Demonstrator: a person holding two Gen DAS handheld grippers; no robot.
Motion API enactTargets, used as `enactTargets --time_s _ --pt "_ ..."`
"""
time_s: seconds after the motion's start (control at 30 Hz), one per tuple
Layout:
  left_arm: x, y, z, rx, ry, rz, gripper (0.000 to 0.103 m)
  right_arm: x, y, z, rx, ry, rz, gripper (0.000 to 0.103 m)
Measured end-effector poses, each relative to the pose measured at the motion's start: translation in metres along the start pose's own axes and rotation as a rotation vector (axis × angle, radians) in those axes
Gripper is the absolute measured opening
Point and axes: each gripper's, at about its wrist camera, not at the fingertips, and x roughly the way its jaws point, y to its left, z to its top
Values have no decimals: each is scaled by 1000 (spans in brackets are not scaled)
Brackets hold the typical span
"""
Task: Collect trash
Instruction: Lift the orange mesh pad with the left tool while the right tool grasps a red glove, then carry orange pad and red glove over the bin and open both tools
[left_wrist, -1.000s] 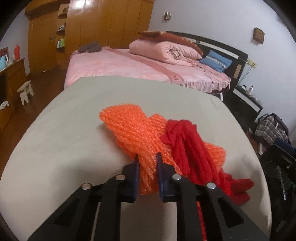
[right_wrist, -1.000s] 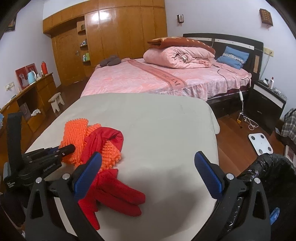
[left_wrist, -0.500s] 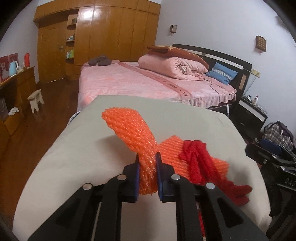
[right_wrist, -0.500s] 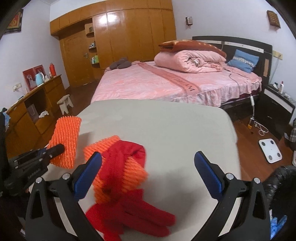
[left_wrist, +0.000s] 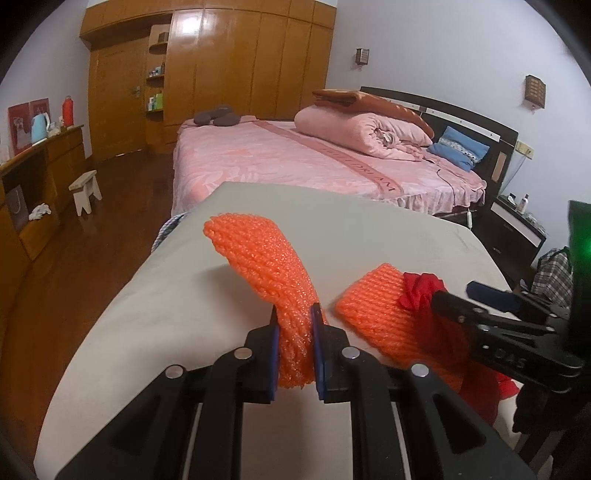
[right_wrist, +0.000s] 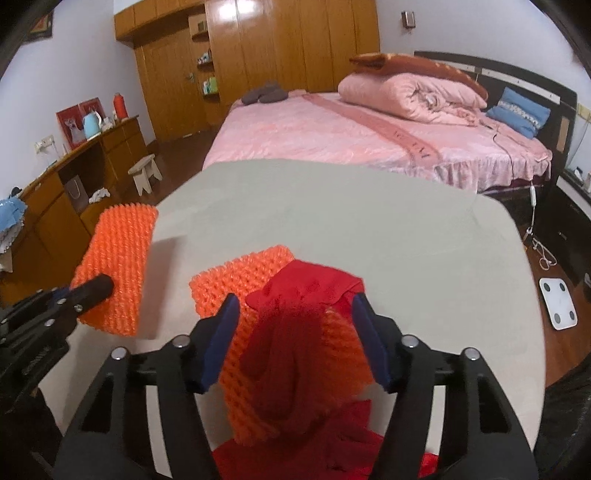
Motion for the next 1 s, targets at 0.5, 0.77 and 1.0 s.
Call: enactTargets --time_s 0.5,0.77,1.0 --pt "-7 -5 0 0 -15 -14 15 -21 -5 12 -12 -27 75 10" --pt "-25 -27 12 28 -53 -50 15 -63 -19 29 2 -108 82 10" --pt "-42 -52 23 56 -81 -92 15 -107 -35 35 17 -182 75 10"
